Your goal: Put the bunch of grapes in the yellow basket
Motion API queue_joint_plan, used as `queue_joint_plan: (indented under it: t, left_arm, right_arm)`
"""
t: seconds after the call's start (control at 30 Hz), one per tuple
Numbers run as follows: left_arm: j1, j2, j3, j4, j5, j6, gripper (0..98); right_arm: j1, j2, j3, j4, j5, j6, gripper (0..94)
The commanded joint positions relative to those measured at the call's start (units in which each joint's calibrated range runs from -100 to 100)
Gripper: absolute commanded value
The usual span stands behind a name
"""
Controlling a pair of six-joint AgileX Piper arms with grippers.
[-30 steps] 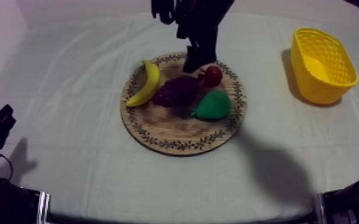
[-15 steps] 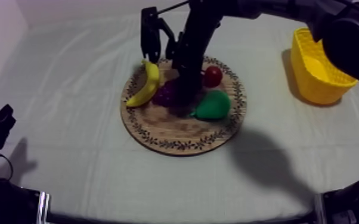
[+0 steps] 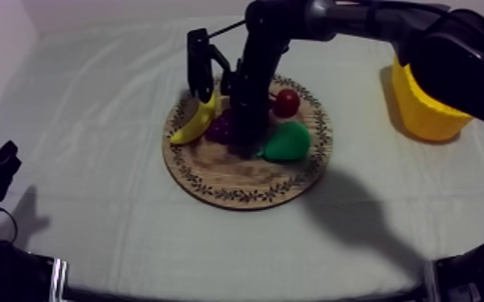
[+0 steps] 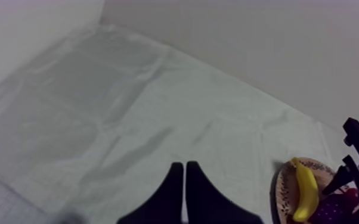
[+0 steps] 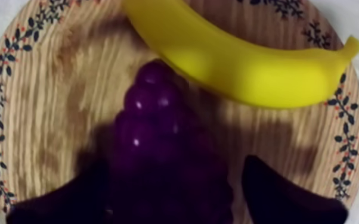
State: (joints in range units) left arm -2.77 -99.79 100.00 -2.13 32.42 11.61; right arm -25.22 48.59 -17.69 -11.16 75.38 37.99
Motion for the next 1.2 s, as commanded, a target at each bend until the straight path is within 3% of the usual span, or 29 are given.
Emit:
queue_joint_plan:
  t: [0.0,0.1,0.27,0.7,1.17]
  left_arm:
    - [0.0,0.0,0.0,0.0,0.0,0.0,0.1]
    - [0.0,0.0,0.0,0.0,0.0,0.0,0.1]
    - [0.0,0.0,0.0,0.0,0.0,0.0,0.1]
    - [0.0,0.0,0.0,0.0,0.0,0.0,0.1]
    - [0.0,0.0,0.0,0.0,0.0,0.0,0.1]
  right_arm:
    - [0.4,-0.1,0.0,-0.4,0.9,0.7,47.5]
    - [0.6,-1.0,0.5,-0.3,1.3,0.7,35.2]
    - [1.0,-5.0,3.5,-0.5,2.1,0.9,29.5]
    - [6.4,-27.5,10.2,-3.1,8.4,-1.0,30.5]
    - [18.0,-44.0,13.8,-5.1,7.0,-7.6,36.0]
